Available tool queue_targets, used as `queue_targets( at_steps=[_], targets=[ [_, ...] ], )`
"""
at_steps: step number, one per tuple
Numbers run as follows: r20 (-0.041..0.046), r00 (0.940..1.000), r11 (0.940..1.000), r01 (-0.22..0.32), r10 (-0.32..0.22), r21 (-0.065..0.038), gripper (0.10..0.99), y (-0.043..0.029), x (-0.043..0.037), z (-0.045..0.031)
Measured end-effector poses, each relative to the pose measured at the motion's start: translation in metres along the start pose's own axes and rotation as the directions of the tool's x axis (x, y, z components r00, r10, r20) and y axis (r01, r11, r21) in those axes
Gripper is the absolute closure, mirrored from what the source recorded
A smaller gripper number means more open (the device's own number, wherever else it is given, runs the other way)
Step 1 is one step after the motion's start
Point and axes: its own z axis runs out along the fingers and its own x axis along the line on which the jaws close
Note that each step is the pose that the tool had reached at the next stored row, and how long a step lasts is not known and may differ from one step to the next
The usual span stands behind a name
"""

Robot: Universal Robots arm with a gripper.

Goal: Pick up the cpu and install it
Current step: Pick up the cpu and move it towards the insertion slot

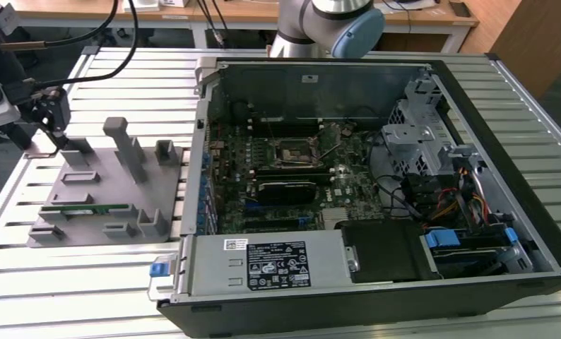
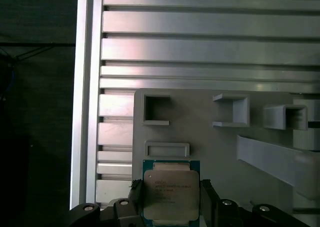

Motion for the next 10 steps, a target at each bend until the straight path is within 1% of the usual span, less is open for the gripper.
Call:
queue_targets(
  at_steps=[10],
  targets=[
    [-0.0001,1.0000,1.0000,0.000,0.000,0.000,0.545,0.0001,0.0000,-0.0020]
  ],
)
